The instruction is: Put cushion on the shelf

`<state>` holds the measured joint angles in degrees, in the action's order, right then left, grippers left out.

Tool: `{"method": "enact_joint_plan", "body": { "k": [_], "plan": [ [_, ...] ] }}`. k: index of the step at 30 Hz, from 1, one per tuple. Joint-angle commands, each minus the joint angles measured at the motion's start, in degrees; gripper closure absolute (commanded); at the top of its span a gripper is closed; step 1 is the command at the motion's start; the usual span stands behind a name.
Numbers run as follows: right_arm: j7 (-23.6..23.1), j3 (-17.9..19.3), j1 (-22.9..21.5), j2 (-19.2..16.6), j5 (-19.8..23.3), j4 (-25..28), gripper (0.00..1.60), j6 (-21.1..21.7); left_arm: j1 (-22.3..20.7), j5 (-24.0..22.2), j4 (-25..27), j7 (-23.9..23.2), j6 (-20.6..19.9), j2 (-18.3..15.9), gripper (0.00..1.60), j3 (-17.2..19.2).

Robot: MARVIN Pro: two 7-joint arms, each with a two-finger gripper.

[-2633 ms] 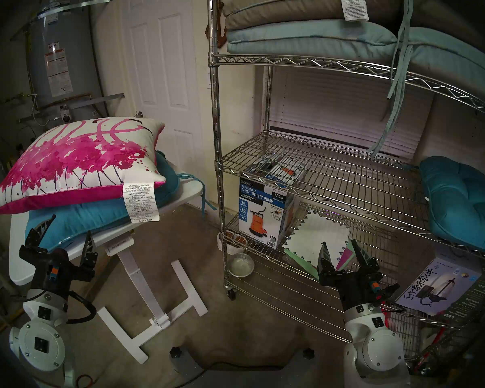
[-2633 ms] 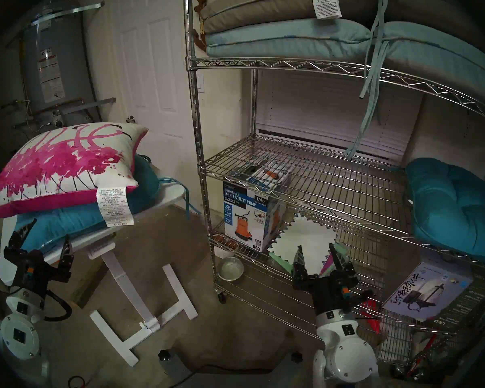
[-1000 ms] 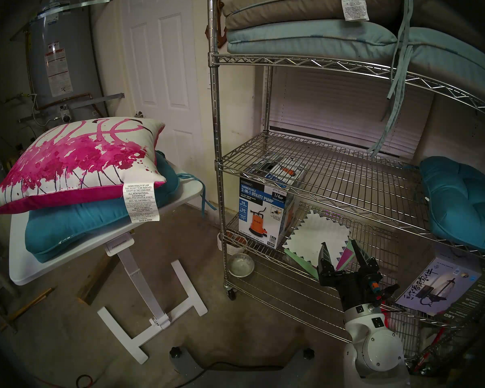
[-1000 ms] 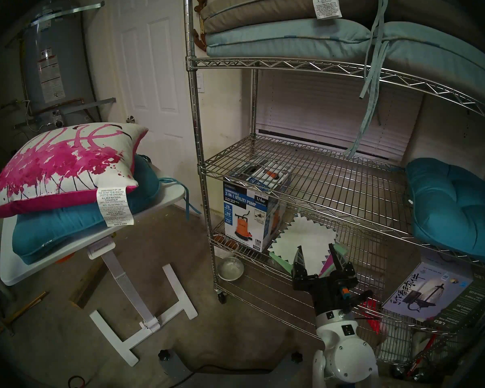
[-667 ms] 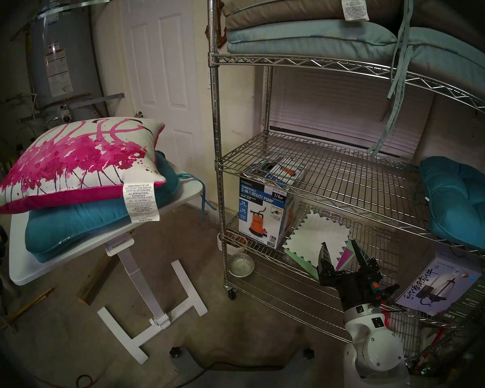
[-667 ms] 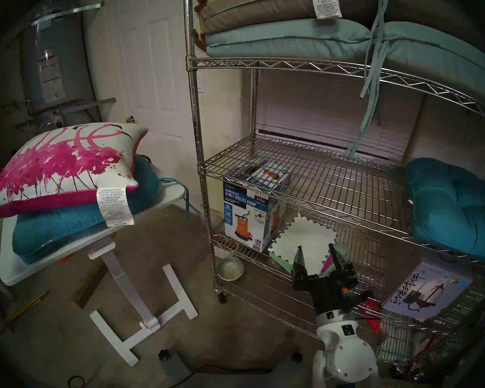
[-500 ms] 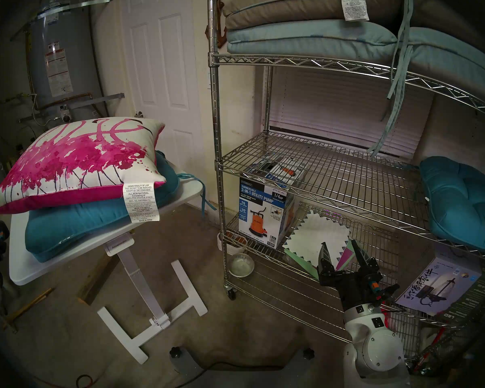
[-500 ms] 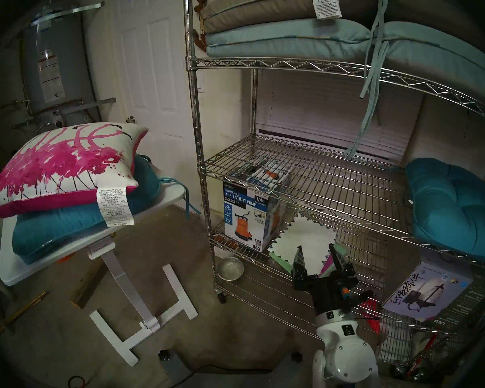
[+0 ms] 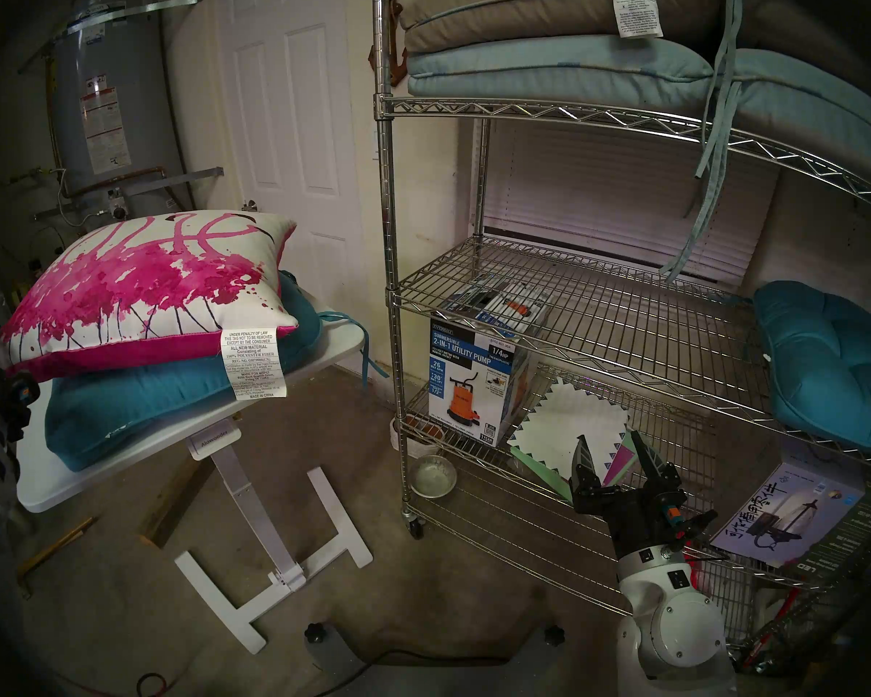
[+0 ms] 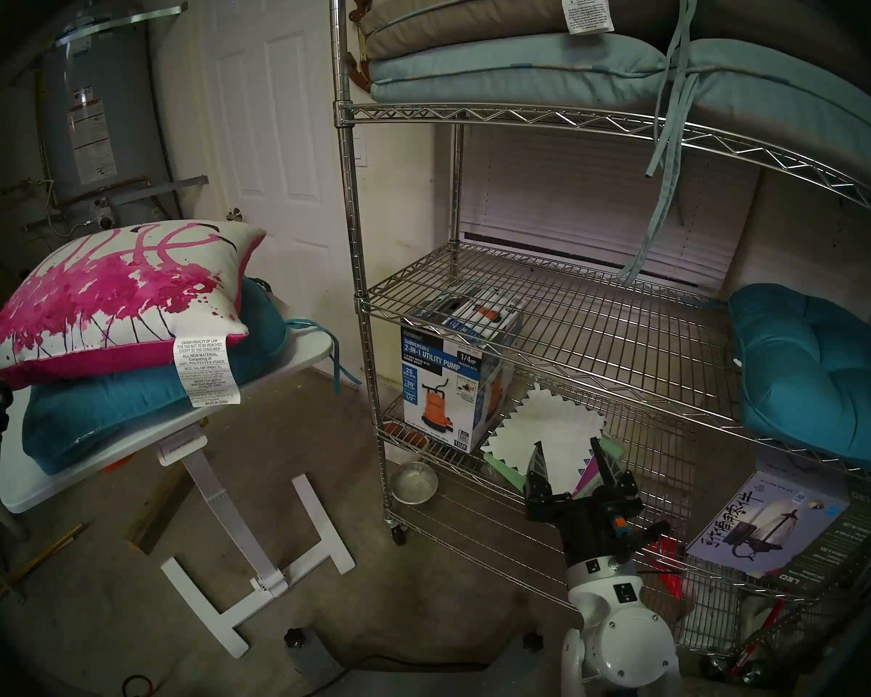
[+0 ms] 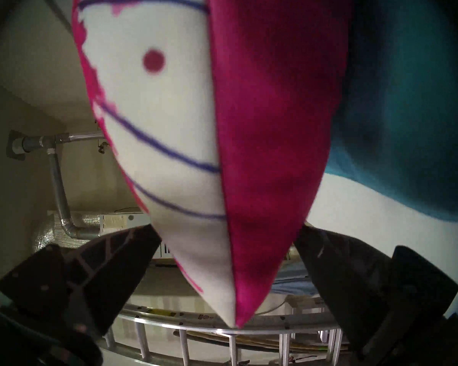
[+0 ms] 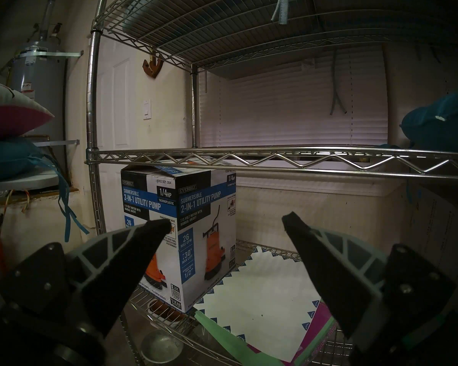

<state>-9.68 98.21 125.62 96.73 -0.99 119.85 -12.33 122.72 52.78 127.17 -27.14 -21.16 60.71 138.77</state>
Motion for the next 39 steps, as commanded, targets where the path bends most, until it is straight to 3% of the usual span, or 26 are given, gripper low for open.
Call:
{"method": "enact_joint_plan", "body": {
  "k": [1, 10, 32, 34, 39],
  "plan": [
    [-0.08, 0.01, -0.14, -0.11, -0.03, 1.33, 0.0, -0.23, -4.36, 1.17, 0.08, 0.5, -1.71, -4.64, 0.0, -3.58],
    [-0.08, 0.01, -0.1, -0.11, -0.04, 1.39, 0.0, -0.19, -7.71, 0.55, -0.16, -0.24, -4.87, -4.26, 0.0, -6.9],
    [-0.09, 0.01, -0.09, -0.11, -0.04, 1.42, 0.0, -0.17, -8.26, 0.84, -0.3, -0.52, -6.0, -4.56, 0.0, -7.48],
    [-1.6, -1.05, 1.25, -1.74, -2.11, 0.66, 0.0, -5.12, -8.29, 0.86, -0.3, -0.55, -5.99, -4.52, 0.0, -7.49],
    [-2.0, -3.2, 2.45, -2.83, -7.26, 0.51, 0.0, -10.03, -8.37, 0.9, -0.32, -0.59, -5.9, -4.44, 0.0, -7.48]
  ]
}}
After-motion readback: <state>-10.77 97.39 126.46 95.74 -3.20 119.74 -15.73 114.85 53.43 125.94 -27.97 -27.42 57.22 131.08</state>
